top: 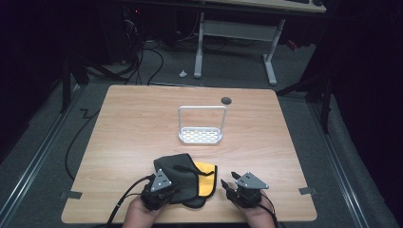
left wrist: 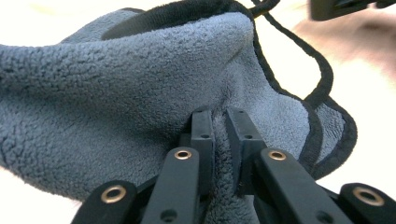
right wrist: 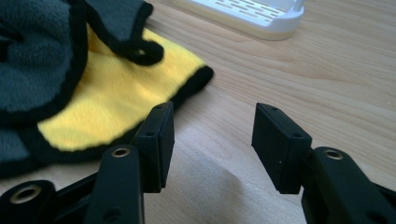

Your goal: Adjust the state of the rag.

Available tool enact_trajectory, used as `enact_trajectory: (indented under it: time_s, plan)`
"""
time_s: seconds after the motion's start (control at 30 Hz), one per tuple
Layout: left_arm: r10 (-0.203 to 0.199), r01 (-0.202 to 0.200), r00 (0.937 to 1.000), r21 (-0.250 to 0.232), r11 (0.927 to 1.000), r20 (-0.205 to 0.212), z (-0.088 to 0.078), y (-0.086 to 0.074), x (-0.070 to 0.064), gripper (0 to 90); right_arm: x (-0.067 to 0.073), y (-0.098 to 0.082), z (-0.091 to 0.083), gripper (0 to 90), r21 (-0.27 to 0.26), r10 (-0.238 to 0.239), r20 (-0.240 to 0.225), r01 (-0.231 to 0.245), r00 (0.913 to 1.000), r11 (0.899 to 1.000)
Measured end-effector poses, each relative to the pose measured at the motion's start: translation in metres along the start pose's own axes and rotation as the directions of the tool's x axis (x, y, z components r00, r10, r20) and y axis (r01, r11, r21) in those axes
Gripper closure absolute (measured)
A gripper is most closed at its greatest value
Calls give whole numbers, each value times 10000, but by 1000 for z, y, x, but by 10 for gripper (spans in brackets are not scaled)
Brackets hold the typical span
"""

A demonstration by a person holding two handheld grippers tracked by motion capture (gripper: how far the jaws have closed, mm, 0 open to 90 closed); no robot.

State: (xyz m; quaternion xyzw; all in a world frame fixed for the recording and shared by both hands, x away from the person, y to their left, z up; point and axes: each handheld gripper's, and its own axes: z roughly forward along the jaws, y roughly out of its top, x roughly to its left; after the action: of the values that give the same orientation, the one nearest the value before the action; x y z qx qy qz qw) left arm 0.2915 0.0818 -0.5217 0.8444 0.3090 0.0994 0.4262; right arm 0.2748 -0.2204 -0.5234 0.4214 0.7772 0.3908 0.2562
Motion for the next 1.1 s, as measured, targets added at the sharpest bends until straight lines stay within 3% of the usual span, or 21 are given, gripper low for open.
enact_trajectory:
  time_s: [0.07,0.13,0.2,0.37,0.43,0.5,0.57,0.63,0.73,0.87,0.93,1.03,1.1]
  plan:
    - [-6,6,10000,-54,10000,17,0,1,-1,794,2,0,1,494,22,-76,-42,76,10000,10000]
    - [-372,376,9992,-283,9989,129,-7,4,1,719,4,1,1,494,47,-172,-66,173,9998,9998]
    - [-379,386,9991,-406,9984,183,-11,6,-1,689,5,1,2,494,28,-175,-70,175,9998,9998]
    - [207,-161,9977,-707,9974,652,-18,13,-21,545,5,2,2,494,-19,-189,-36,189,9998,9998]
    - [699,-662,9942,-461,9967,820,-12,13,-35,517,4,2,1,494,-4,-187,-11,187,9998,9998]
    - [907,-883,9927,-333,9955,792,-8,11,-40,508,4,2,1,494,-10,-184,-10,184,9998,9998]
    - [1277,-1294,9895,219,9913,680,4,8,-47,492,4,2,0,494,-16,-169,-28,169,9999,9999]
    - [1333,-1362,9891,435,9897,627,8,6,-47,493,4,2,0,494,-3,-174,-23,174,9998,9998]
    - [1342,-1374,9892,545,9890,581,12,3,-46,543,4,2,0,495,-30,-193,-66,193,9998,9998]
    - [1067,-1097,9924,474,9928,620,10,2,-40,746,5,2,0,500,-28,-269,-102,268,9996,9996]
    - [895,-912,9948,340,9953,497,8,1,-36,800,8,2,1,501,-28,-271,-165,271,9995,9996]
    - [741,-752,9958,195,9970,531,6,2,-33,818,10,3,2,500,26,-299,-228,300,9993,9995]
    - [372,-376,9970,50,9993,686,2,3,-28,819,12,4,1,502,-4,-272,-280,272,9992,9996]
